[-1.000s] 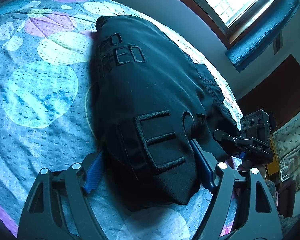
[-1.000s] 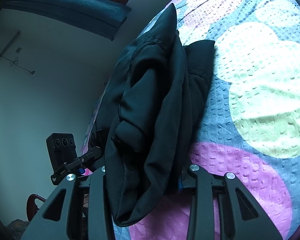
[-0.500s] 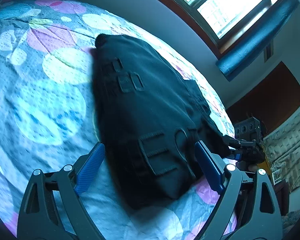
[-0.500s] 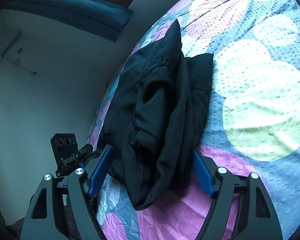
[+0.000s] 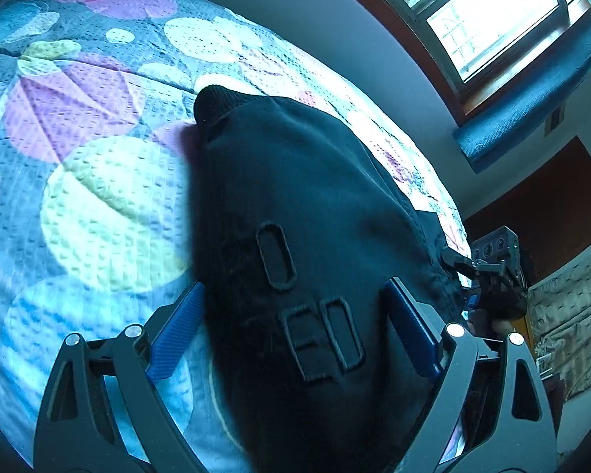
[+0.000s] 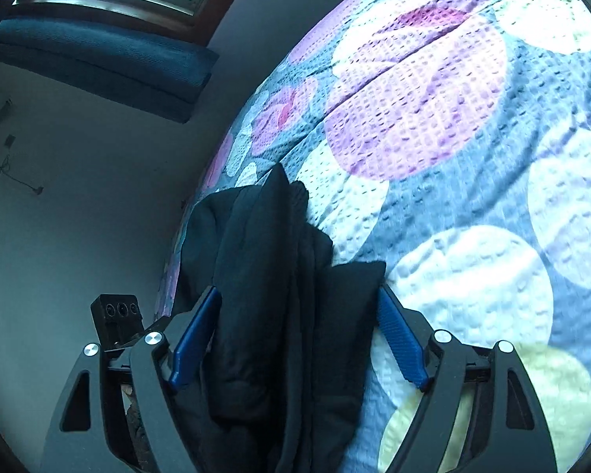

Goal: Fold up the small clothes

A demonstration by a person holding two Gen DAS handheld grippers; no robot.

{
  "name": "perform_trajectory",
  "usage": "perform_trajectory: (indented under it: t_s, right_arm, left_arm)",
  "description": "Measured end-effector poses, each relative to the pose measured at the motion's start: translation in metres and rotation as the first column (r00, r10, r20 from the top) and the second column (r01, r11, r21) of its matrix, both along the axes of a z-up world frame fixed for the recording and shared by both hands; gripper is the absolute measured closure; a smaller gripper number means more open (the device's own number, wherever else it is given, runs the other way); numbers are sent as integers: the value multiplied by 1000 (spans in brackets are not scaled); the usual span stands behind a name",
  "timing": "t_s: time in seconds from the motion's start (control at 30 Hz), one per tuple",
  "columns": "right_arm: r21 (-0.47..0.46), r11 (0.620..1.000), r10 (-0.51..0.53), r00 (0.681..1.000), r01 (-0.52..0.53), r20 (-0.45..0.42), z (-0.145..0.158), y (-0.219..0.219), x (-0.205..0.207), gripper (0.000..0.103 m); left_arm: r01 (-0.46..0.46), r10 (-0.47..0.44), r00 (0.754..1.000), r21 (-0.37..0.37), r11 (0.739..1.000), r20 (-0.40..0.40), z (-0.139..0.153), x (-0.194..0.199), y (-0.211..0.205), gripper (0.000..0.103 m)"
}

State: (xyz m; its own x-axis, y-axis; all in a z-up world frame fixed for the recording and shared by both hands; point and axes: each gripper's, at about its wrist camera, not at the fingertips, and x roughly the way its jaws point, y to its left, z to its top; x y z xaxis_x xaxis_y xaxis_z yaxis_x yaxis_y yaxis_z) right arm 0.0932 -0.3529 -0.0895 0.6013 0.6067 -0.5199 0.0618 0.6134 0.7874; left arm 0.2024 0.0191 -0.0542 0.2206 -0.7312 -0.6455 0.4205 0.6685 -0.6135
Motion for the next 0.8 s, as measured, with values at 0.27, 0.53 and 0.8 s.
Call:
perform_trajectory:
  t_s: [0.27, 0.53, 0.8]
  right_arm:
    - [-63, 998, 23, 1000, -23, 13, -5, 5, 3, 51]
    - [-17, 1000, 19, 999, -18, 51, -14, -4, -5, 57]
    - [-7, 1000, 14, 996, -14, 84, -17, -6, -10, 59]
  left_arm:
    - [13, -14, 999, -19, 1000, -42, -13, 7, -7, 16]
    - [23, -23, 1000, -2, 1000, -1, -12, 4, -11, 16]
    - [24, -24, 999, -2, 1000, 23, -12, 3, -12, 15]
